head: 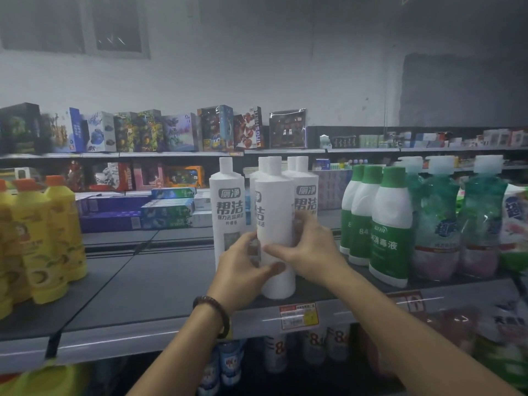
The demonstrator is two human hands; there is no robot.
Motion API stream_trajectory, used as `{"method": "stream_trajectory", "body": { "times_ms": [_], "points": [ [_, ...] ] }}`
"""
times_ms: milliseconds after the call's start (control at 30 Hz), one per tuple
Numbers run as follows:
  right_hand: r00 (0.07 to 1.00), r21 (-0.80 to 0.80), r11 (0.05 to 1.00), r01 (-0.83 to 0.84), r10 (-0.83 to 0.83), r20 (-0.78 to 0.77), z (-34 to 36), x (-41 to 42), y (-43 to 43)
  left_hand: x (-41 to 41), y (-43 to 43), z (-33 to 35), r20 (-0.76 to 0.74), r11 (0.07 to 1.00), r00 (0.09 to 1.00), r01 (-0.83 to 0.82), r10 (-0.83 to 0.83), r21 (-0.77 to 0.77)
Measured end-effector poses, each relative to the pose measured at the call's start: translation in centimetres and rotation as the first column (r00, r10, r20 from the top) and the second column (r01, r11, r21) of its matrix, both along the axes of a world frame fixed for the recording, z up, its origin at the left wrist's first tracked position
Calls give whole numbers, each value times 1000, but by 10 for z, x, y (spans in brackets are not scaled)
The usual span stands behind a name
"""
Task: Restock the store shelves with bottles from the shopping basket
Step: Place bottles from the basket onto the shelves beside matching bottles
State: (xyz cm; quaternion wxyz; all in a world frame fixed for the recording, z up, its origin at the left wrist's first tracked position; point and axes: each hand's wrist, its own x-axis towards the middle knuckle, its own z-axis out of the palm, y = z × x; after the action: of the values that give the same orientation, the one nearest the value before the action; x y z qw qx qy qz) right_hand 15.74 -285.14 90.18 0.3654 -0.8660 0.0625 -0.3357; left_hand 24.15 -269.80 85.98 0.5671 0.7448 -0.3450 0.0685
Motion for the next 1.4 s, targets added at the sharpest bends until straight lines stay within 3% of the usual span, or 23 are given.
{"method": "stream_trajectory", "body": {
  "times_ms": [133,267,467,567,667,800,933,1167,1300,1400],
  "points": [
    [996,-22,999,48,-50,-71,-1,-11,4,-10,9,2,65,993,994,-93,88,79],
    [982,-51,981,188,-187,41,-13,-30,14,-33,33,1,181,975,970,-187,164,118],
    [969,-249,944,217,-178,172,-75,-66,39,-72,73,-35,195,961,978,17,-73,277],
    [987,-317,936,153,-131,88,-116,-78,47,-80,84,-69,142,891,974,94,-174,445],
    [985,-288,956,56,-99,-138,-151,-81,46,-81,88,-107,74,795,985,81,-156,602],
    [893,-272,960,-64,-66,-444,-179,-79,36,-83,84,-154,8,724,999,33,-54,689],
    [788,-247,958,-146,-39,-615,-205,-78,27,-90,67,-182,-28,666,997,-30,76,745],
    [659,-207,937,-281,31,-752,-269,-76,11,-100,53,-255,-86,558,977,-38,194,829],
    [694,-164,934,-317,110,-712,-337,-75,19,-102,62,-321,-137,475,966,17,218,880],
    [716,-142,938,-315,136,-685,-397,-76,23,-100,63,-361,-136,520,973,19,188,854]
  ]
}}
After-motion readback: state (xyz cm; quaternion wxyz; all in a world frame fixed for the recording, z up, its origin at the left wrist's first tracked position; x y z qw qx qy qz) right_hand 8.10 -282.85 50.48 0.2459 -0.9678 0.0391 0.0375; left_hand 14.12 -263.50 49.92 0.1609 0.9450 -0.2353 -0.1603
